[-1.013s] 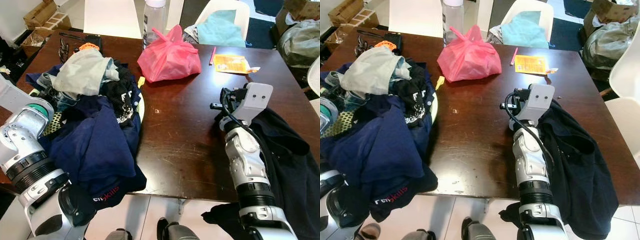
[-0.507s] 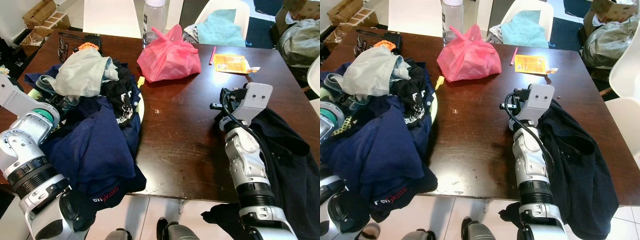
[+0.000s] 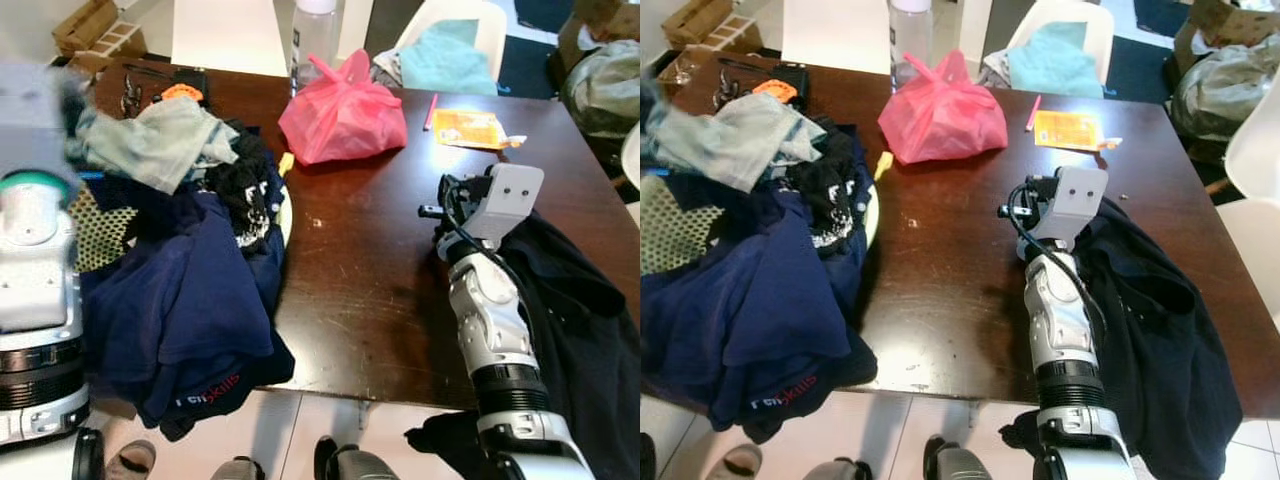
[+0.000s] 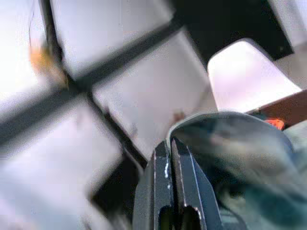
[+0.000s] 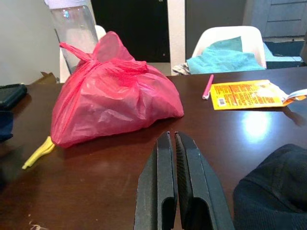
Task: Hang hanger
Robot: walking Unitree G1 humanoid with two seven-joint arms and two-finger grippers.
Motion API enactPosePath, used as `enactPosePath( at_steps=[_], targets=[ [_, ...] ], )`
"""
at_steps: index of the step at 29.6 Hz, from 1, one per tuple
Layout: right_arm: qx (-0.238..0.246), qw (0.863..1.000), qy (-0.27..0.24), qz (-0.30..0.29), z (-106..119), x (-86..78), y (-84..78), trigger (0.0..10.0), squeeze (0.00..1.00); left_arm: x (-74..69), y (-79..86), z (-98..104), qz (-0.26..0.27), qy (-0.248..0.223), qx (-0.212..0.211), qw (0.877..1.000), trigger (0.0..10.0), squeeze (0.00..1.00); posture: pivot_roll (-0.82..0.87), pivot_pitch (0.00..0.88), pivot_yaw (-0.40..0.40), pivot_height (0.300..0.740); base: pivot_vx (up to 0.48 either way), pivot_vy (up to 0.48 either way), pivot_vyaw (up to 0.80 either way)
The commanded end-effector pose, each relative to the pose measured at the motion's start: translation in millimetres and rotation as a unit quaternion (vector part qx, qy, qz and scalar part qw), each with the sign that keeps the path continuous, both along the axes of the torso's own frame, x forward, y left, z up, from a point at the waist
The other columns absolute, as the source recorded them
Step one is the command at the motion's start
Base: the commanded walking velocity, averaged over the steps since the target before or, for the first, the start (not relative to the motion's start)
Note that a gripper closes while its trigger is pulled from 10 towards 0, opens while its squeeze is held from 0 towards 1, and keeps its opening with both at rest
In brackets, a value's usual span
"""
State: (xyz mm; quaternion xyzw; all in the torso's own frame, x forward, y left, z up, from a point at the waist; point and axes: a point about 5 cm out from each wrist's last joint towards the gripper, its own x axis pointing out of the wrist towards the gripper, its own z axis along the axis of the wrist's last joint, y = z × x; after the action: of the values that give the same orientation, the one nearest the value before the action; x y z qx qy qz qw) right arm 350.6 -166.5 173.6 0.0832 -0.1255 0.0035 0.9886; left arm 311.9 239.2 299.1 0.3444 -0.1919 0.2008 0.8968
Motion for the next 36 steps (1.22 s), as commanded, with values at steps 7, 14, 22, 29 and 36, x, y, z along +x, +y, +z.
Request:
enactPosePath(
  at_steps=[7,14,22,29,36],
  targets=[
    [0.002,1.000,0.005,-0.001,-2,1.4,-1.0,10.0,0.00,-5.6,-27.7,33,-0.057,-0.074,0.256,0.962,10.0,0.00,0.07,0.063,-0.023,0.740,0.000,0.000,0.00],
    [0.004,1.000,0.003,-0.001,-1,2.5,-0.4,10.0,0.00,-22.6,-55.2,86,-0.106,-0.226,0.428,0.869,10.0,0.00,0.08,0.059,-0.018,0.740,0.000,0.000,0.00],
    [0.003,1.000,0.007,0.000,-3,1.9,-0.9,10.0,0.00,-51.7,-97.5,135,-0.170,-0.368,0.435,0.804,10.0,0.00,0.08,0.069,-0.037,0.740,0.000,0.000,0.00],
    [0.003,1.000,0.006,-0.001,-2,2.7,-1.4,10.0,0.00,-68.8,-103.9,157,-0.160,-0.451,0.405,0.779,10.0,0.00,0.07,0.074,-0.038,0.740,0.000,0.000,0.00],
    [0.002,1.000,0.011,0.000,-6,1.2,-1.7,10.0,0.00,-26.6,-71.8,143,-0.169,-0.265,0.323,0.893,10.0,0.00,0.08,0.078,-0.037,0.740,0.000,0.000,0.00]
  ],
)
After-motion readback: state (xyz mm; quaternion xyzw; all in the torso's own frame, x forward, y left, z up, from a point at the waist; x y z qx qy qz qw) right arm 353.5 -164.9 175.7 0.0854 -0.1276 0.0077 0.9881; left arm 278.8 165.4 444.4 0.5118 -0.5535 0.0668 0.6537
